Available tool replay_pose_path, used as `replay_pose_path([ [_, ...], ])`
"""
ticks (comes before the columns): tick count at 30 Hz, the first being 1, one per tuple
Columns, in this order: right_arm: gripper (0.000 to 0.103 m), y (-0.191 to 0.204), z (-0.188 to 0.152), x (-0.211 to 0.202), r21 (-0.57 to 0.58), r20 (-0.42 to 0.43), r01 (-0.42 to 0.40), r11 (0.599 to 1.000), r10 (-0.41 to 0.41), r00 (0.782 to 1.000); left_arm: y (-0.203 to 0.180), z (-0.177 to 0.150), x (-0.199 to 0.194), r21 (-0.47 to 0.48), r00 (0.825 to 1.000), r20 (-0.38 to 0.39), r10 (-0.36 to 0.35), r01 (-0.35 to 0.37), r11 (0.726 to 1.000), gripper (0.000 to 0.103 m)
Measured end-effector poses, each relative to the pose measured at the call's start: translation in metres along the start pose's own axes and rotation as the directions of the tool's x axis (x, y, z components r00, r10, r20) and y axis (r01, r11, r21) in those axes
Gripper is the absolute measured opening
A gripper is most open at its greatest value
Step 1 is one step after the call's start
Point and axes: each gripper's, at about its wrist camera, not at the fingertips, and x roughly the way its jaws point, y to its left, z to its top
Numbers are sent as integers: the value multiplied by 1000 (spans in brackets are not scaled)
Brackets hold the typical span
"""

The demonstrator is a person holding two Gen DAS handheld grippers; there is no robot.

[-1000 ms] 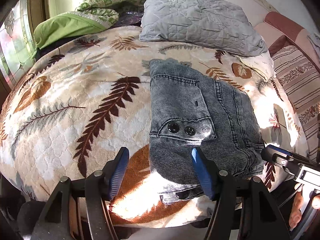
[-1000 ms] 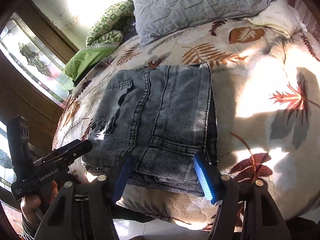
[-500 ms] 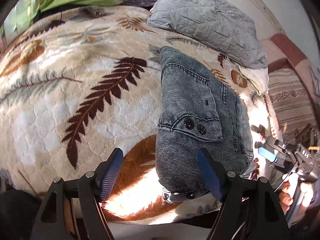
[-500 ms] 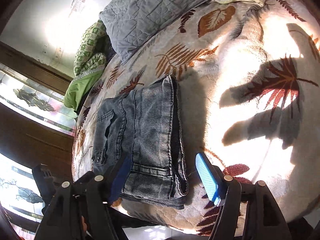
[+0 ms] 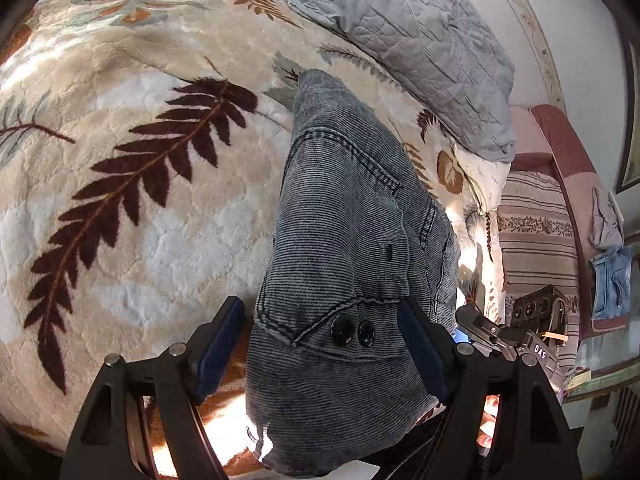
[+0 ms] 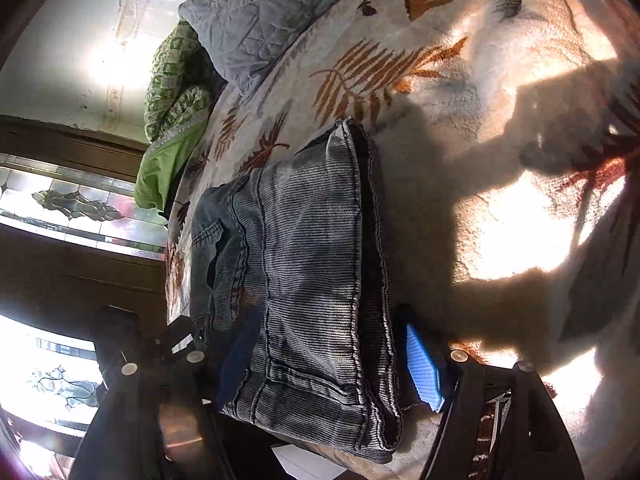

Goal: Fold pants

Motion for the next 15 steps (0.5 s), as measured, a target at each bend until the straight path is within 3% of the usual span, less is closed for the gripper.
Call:
replay_pose_path([
  [5,73,7,0,5,-42,22,11,999,-10,1000,-16,7,16,77,999,5,49,-50,996,85],
  [8,65,14,-2,10,-94,24,73,993,-71,997,-19,6,19,94,998,28,63,-65,993,85],
  [9,55,14,-3,9,-99,32,92,991,-89,995,-20,4,18,108,997,37,74,-78,991,81],
  [10,44,13,-4,7,-95,48,105,990,-101,994,-23,2,18,132,995,42,93,-98,986,66],
  [12,33,15,-7,4,-113,73,114,987,-106,992,-30,-1,17,185,989,59,138,-146,972,56],
  [15,26,39,-18,0,-220,126,187,957,-162,979,-38,-4,11,226,981,86,173,-188,956,39],
])
